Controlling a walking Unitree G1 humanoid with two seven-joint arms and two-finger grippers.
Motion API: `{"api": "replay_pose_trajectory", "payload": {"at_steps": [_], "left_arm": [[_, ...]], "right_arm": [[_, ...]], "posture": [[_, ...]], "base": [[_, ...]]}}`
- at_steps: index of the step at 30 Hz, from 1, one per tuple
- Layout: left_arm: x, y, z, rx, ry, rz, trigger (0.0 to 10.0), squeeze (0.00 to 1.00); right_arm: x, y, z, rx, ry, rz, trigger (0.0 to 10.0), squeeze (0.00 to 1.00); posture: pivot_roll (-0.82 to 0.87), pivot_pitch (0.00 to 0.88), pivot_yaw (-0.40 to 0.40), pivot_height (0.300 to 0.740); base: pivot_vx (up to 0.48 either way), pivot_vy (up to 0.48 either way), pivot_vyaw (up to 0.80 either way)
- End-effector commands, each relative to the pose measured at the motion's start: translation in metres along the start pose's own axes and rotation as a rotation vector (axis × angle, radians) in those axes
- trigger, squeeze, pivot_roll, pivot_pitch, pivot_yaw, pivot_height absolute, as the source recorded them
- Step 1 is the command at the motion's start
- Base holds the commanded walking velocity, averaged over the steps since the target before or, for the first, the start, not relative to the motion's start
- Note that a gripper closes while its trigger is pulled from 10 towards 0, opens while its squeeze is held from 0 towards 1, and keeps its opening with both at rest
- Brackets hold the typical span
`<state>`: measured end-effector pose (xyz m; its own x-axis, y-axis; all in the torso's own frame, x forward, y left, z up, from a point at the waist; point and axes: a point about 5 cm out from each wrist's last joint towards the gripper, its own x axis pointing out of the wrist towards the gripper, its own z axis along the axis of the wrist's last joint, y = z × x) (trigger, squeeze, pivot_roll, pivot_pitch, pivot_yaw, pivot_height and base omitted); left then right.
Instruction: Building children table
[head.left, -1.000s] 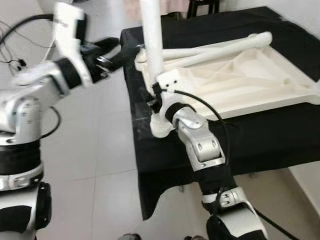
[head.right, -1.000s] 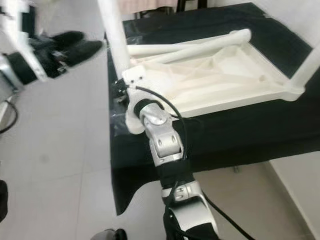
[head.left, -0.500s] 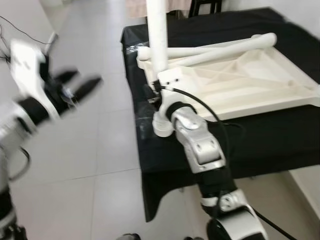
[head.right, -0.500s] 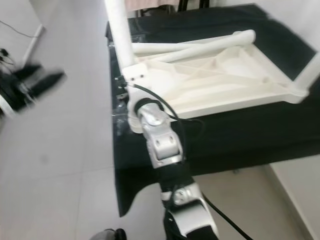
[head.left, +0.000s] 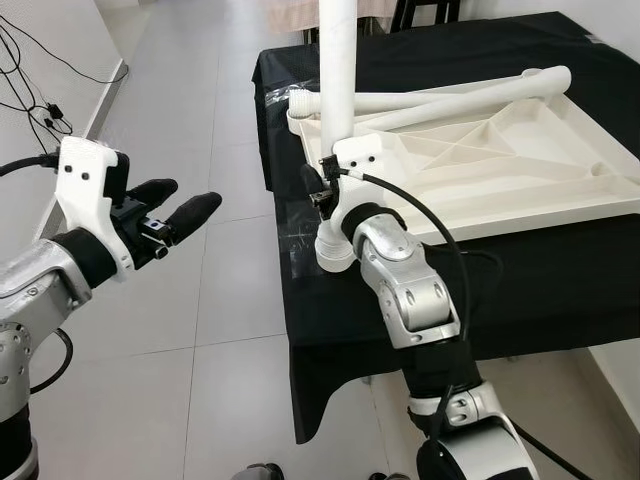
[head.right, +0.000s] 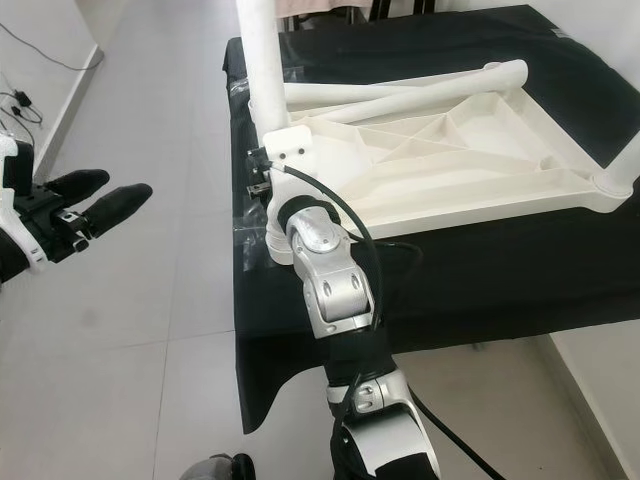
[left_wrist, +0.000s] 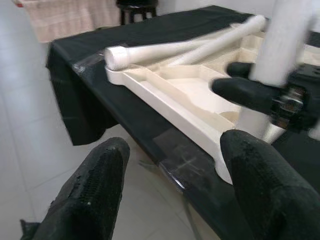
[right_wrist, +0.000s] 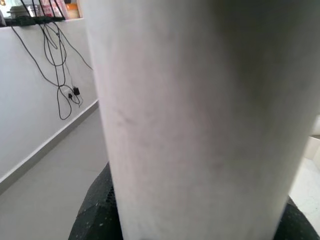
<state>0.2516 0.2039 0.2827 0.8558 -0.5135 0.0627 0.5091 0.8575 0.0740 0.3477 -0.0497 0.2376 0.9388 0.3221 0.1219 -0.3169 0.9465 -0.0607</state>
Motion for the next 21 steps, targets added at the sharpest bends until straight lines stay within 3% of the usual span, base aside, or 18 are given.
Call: {"api": "replay_pose_trajectory", "payload": {"at_steps": [1, 9, 21], "left_arm": [[-0.001, -0.008, -0.006, -0.004, 0.021, -0.024, 10.0, 0.0], [0.0, -0.02, -0.011, -0.012, 0.032, -0.056, 10.0, 0.0], [0.001, -0.021, -0.006, -0.005, 0.018, -0.058, 10.0, 0.0]], "right_arm": [[-0.014, 0.005, -0.041, 0.152, 0.125, -0.04, 0.0, 0.0], [-0.02, 0.009, -0.043, 0.187, 0.089, -0.018, 0.0, 0.0], [-0.025, 0.019, -0.049, 0.187, 0.085, 0.023, 0.0, 0.0]], "posture": [[0.08, 0.164, 0.04, 0.74], [0.08, 0.165, 0.04, 0.74], [0.09, 0.165, 0.04, 0.74]], "base": [[0.0, 0.0, 0.0], [0.0, 0.0, 0.0], [0.0, 0.0, 0.0]]}}
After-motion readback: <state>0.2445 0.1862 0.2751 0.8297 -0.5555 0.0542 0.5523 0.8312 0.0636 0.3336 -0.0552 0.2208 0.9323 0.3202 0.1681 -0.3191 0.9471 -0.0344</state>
